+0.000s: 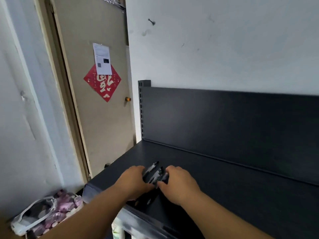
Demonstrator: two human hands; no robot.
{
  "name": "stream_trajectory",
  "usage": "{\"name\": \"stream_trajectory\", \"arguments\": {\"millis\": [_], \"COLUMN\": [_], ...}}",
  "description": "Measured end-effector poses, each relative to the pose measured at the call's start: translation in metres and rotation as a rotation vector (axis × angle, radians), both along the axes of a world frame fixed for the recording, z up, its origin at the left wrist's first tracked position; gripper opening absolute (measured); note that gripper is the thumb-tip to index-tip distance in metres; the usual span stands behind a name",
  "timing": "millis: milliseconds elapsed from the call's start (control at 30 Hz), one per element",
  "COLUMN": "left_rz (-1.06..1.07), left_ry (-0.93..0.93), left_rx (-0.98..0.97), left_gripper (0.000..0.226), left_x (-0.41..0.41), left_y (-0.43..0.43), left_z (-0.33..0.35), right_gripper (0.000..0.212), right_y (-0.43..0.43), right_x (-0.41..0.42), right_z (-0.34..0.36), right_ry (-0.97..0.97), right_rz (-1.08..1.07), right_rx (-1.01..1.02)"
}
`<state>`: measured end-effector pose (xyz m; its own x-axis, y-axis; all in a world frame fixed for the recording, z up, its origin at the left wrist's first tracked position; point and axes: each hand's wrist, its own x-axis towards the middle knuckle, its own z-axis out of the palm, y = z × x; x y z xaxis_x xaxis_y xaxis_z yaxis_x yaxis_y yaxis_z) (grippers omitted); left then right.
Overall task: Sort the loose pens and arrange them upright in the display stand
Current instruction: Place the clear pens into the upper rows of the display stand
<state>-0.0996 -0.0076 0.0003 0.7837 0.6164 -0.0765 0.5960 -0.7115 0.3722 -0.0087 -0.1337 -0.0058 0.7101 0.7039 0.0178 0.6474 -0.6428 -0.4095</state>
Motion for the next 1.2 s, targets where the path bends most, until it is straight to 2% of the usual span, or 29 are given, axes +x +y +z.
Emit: {"name": "stream_trajectory", "arguments": {"millis": [67,133,267,467,567,700,867,933,1000,1100,1200], "left_rz": [-0.034,-0.066,-0.130,-0.274,-0.319,-0.348,-0.347,-0.356,-0.367,-0.402,-0.413], "left_ry": [0.011,0.001,-0.014,-0.045,-0.076,-0.222,-0.471,-0.557,-0.610,-0.620,-0.610], "left_rx": [0.010,-0.017,-0.061,-0.063,-0.078,-0.228,-0.632,-0.783,-0.847,-0.791,-0.800], "left_gripper": [0.038,0.027,0.037,0.025,0.027,0.032,0.015,0.015,0.017,0.018,0.017], "left_x": [0.005,0.007,0.012,0.016,0.016,0.009,-0.001,-0.004,-0.006,-0.006,-0.002], "left_y": [0.008,0.015,0.025,0.031,0.033,0.039,0.036,0.032,0.030,0.028,0.024], "left_z": [0.000,0.001,0.003,0.003,0.003,-0.005,-0.004,0.002,0.008,0.009,0.008], "right_gripper": [0.047,0.038,0.031,0.017,0.031,0.013,0.021,0.019,0.017,0.013,0.012], "right_y": [0.006,0.013,0.026,0.036,0.039,0.043,0.038,0.037,0.036,0.034,0.030], "right_x": [-0.003,-0.006,-0.017,-0.031,-0.039,-0.050,-0.055,-0.053,-0.051,-0.050,-0.050], "right_z": [0.002,0.003,0.001,0.000,-0.003,-0.009,0.000,0.004,0.006,0.007,0.009], "right_ry": [0.014,0.045,0.166,0.261,0.367,0.519,0.692,0.680,0.605,0.462,0.475], "right_rz": [-0.052,-0.123,-0.233,-0.327,-0.417,-0.471,-0.470,-0.468,-0.477,-0.507,-0.515], "right_rx": [-0.004,0.014,0.113,0.272,0.411,0.589,0.816,0.897,0.962,0.956,0.982]}}
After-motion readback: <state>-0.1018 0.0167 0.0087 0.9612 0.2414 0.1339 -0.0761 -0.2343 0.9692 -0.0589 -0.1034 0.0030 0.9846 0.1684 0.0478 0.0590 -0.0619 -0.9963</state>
